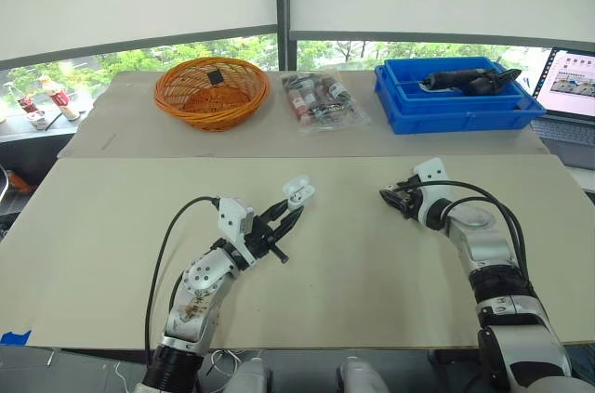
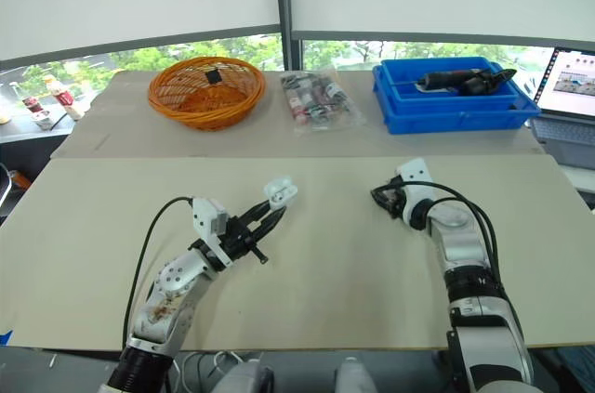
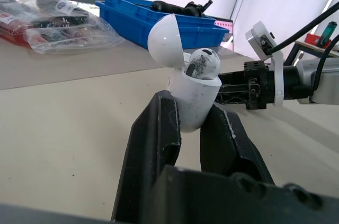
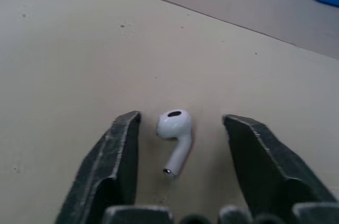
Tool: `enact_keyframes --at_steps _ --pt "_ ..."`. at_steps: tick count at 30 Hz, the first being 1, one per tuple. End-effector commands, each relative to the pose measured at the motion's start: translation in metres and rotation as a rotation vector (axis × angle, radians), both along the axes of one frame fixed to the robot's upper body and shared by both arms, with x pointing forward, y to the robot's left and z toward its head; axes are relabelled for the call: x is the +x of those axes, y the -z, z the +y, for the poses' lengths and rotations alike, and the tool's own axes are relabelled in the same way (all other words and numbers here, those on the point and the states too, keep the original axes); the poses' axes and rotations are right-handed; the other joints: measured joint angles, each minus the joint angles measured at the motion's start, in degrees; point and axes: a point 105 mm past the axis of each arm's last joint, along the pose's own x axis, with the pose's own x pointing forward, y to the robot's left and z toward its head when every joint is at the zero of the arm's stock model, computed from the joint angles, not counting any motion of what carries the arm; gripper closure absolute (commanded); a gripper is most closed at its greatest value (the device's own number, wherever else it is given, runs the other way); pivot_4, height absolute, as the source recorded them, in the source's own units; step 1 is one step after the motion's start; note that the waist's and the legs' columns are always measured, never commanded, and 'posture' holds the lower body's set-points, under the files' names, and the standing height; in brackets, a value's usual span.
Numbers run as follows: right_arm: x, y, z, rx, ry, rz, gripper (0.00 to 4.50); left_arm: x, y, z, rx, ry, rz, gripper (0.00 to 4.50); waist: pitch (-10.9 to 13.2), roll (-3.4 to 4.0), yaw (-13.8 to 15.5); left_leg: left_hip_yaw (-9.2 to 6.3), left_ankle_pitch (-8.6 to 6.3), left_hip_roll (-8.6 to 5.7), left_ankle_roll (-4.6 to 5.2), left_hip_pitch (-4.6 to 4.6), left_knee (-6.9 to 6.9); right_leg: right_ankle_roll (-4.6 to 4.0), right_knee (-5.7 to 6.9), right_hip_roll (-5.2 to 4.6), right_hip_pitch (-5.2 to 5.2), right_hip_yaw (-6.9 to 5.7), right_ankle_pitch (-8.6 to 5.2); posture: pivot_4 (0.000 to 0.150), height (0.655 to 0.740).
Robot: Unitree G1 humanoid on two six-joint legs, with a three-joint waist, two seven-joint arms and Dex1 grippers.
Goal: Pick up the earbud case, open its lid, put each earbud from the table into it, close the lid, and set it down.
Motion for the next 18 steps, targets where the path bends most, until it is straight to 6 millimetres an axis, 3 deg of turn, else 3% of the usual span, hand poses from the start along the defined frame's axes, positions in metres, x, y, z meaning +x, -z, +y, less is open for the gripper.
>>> enact_keyframes --at_steps 1,4,9,13,16,18 --pt "-0.002 0.006 0.003 -0.022 -0.009 0.026 3.28 -0.002 -0.009 -0.002 -0.006 0.017 -0.041 4.0 0.0 0.0 0.03 0.0 0.0 0.0 0.0 0.0 0.0 0.0 0.0 0.0 0.0 0.0 0.0 0.15 0.74" --pt "-0.005 0.005 0.004 -0.038 -0.037 0.035 4.16 -0.003 -0.009 -0.002 -0.003 0.02 -0.043 4.0 0.0 0.0 0.07 0.0 0.0 0.0 0.0 0.0 0.0 0.0 0.0 0.0 0.0 0.0 0.0 0.15 0.74" --pt "-0.034 -0.012 0.009 -0.152 -0.268 0.031 4.16 -0.004 -0.008 0.0 0.002 0.019 -0.042 4.0 0.0 0.0 0.51 -0.03 0.0 -0.01 0.0 -0.09 -0.01 0.0 -0.04 -0.01 -0.04 -0.06 0.0 0.15 0.74" --pt "-0.079 -0.022 0.01 -0.29 -0.557 0.048 4.16 -0.008 -0.006 0.002 0.005 0.011 -0.034 4.0 0.01 0.01 0.53 -0.02 -0.01 -0.02 0.01 -0.11 0.0 0.0 -0.08 -0.03 -0.03 -0.05 0.0 0.15 0.74" --pt "-0.11 -0.023 -0.001 -0.409 -0.72 0.073 4.16 -0.013 -0.003 0.004 0.004 0.001 -0.022 4.0 0.01 0.01 0.46 -0.03 -0.02 0.0 0.03 -0.09 0.0 0.01 -0.12 -0.01 -0.01 -0.06 0.0 0.15 0.74" --pt "-0.119 -0.021 -0.006 -0.446 -0.76 0.09 4.16 -0.015 -0.002 0.005 0.003 -0.001 -0.018 4.0 0.02 -0.02 0.28 -0.01 -0.02 0.0 0.03 -0.06 0.0 0.01 -0.12 0.0 0.01 -0.04 -0.01 0.15 0.74"
